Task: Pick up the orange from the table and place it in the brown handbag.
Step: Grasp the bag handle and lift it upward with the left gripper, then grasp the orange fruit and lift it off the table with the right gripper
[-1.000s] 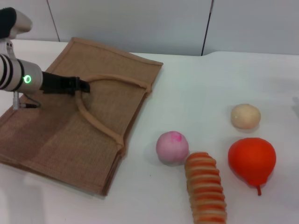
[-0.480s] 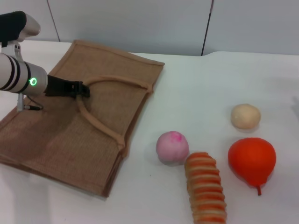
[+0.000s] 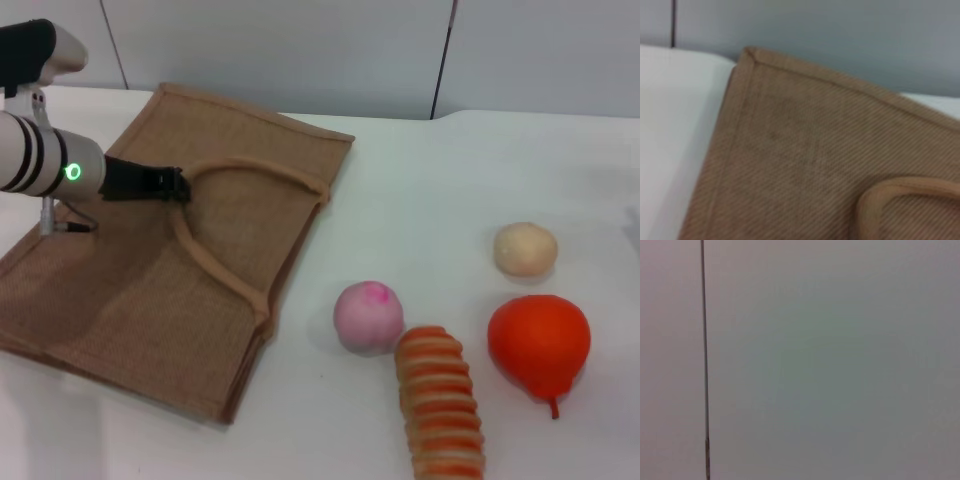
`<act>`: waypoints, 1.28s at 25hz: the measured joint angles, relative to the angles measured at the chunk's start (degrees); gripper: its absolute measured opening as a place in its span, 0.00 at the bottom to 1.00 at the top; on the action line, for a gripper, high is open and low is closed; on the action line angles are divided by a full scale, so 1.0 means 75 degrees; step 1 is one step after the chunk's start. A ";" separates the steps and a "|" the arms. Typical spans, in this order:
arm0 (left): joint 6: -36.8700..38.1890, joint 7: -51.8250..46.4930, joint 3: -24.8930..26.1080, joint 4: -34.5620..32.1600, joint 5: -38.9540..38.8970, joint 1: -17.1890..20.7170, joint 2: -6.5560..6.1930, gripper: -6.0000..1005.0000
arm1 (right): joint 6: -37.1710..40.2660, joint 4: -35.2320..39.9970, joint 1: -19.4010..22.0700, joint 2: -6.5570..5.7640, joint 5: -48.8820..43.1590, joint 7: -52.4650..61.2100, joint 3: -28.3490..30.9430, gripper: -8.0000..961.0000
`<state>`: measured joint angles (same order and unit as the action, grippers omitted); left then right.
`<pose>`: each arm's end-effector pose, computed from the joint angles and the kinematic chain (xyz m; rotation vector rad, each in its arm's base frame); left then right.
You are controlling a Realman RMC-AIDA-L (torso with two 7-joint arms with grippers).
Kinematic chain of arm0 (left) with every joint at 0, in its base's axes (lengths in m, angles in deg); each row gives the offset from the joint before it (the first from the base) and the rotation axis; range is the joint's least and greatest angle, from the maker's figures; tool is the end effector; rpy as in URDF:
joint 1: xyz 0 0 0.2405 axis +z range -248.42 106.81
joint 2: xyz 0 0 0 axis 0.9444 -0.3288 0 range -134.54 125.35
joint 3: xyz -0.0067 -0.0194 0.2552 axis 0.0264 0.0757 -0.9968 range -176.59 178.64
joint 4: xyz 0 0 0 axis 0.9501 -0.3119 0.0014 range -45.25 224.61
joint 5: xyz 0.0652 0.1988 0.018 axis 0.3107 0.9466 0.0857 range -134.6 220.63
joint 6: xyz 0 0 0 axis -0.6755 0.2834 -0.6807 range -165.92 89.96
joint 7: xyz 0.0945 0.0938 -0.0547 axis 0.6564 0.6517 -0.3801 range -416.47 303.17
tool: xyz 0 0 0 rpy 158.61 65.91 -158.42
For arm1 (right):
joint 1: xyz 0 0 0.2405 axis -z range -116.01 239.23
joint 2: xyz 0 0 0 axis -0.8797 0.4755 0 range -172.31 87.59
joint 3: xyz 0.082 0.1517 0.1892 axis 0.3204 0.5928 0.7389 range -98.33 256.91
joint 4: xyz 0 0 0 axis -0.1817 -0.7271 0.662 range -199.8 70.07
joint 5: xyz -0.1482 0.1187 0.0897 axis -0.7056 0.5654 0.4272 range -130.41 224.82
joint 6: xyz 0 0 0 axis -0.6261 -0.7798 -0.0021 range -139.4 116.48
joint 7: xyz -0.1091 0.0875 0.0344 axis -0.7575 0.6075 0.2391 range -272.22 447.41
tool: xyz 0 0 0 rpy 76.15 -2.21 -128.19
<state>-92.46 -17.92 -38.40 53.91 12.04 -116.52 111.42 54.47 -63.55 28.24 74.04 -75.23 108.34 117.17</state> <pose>-0.2823 0.4380 0.0261 -1.9936 -1.4642 -0.1319 0.3302 0.3697 0.0221 -1.6330 0.5521 0.7128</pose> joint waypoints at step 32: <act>-0.2710 0.5750 0.0779 0.0817 -0.8488 0.2030 -0.0376 0.13 | 0.3256 0.3197 -0.0463 -0.0141 -0.3362 0.3879 -0.3233 0.77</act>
<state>-112.79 25.21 -32.56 60.04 -51.62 -101.30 108.60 78.88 -39.58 24.77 72.98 -100.44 137.43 92.92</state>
